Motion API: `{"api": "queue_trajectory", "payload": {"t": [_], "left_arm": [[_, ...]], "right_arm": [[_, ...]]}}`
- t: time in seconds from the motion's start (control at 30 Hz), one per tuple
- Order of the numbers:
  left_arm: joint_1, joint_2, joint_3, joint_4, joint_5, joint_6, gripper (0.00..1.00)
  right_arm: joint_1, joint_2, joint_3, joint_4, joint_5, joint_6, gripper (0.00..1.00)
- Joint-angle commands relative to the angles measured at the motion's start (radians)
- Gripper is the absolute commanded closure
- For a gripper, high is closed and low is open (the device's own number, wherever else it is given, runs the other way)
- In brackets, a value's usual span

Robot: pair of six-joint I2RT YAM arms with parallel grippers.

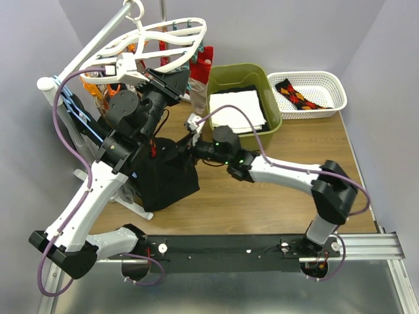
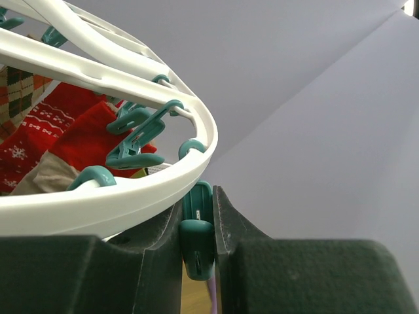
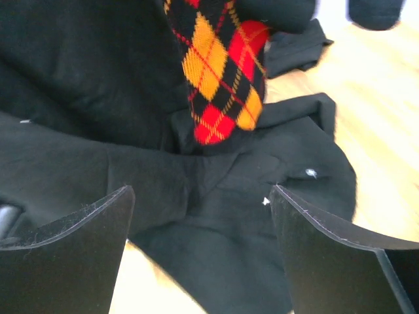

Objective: Remove the socks clipped to the hanger

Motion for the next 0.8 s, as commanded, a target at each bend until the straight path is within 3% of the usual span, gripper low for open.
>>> {"api": "queue_trajectory", "payload": {"t": [0.0, 0.4, 0.5, 0.53, 0.63, 0.77], "left_arm": [[-0.023, -0.002, 0.011, -0.052, 0.145, -0.025, 1.0], [-0.025, -0.029, -0.01, -0.072, 0.13, -0.042, 1.0], [-0.025, -0.045, -0.012, -0.088, 0.113, -0.033, 1.0], [-0.025, -0.054, -0.015, -0.091, 0.107, -0.027, 1.0], [-0.023, -0.072, -0.018, -0.111, 0.099, 0.007, 0.99], [-0.025, -0.097, -0.039, -0.147, 0.093, 0.047, 0.78]], "right_arm": [[0.055, 0.131, 0.099, 0.173, 0.048, -0.076, 0.08], [0.078, 0.36, 0.354, 0.187, 0.154, -0.096, 0.11], [0.083, 0.388, 0.385, 0.195, 0.148, -0.093, 0.26], [0.086, 0.389, 0.388, 0.202, 0.143, -0.088, 0.42], [0.089, 0.388, 0.379, 0.202, 0.108, -0.07, 0.68], [0.09, 0.368, 0.356, 0.166, 0.105, -0.056, 0.99]]}}
